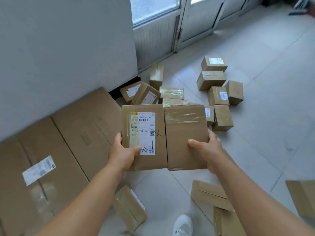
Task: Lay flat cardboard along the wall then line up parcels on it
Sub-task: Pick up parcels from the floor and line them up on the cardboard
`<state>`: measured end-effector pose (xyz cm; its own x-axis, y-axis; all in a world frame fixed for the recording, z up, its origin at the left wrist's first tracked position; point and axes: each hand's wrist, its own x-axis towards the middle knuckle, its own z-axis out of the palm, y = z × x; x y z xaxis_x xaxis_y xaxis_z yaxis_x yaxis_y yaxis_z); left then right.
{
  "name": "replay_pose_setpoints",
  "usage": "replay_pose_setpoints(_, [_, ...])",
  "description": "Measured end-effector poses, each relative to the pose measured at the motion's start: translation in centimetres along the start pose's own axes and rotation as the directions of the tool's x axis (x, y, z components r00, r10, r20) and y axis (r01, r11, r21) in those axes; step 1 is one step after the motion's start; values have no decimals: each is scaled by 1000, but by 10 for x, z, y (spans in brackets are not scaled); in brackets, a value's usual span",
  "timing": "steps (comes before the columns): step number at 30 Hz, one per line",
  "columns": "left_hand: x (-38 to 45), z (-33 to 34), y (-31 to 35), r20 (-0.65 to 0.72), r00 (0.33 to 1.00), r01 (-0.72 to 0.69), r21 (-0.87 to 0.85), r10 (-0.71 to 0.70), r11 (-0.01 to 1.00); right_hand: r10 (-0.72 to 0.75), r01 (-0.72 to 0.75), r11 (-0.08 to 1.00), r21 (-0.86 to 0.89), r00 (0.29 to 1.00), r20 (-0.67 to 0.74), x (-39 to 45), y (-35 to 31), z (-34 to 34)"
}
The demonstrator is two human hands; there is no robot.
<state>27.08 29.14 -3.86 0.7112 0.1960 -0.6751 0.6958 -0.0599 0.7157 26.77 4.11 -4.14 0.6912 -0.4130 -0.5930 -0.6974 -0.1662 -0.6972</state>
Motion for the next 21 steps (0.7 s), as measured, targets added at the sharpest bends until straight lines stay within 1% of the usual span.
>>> replay_pose_setpoints(2, [-26, -22, 28, -2, 1000, -24, -27, 24, 999, -42, 41, 999, 22, 998, 38, -22, -33, 3])
replay_pose_setpoints(7, [-69, -79, 74, -115, 985, -131, -11, 129, 991, -102, 87, 992, 95, 980, 171, -69, -107, 16])
replay_pose_setpoints(9, [-89, -99, 91, -160, 972, -178, -30, 171, 984, -131, 103, 986, 129, 965, 226, -86, -133, 22])
replay_pose_setpoints(14, [-136, -146, 127, -302, 928, -256, -85, 220, 963, -217, 177, 974, 143, 912, 347, -120, -190, 45])
replay_pose_setpoints(18, [-174, -187, 139, -428, 882, -267, -109, 197, 957, -262, 223, 965, 138, 844, 468, -151, -221, 76])
replay_pose_setpoints(21, [-201, -220, 135, -530, 833, -264, -132, 157, 955, -296, 279, 953, 114, 791, 536, -180, -235, 102])
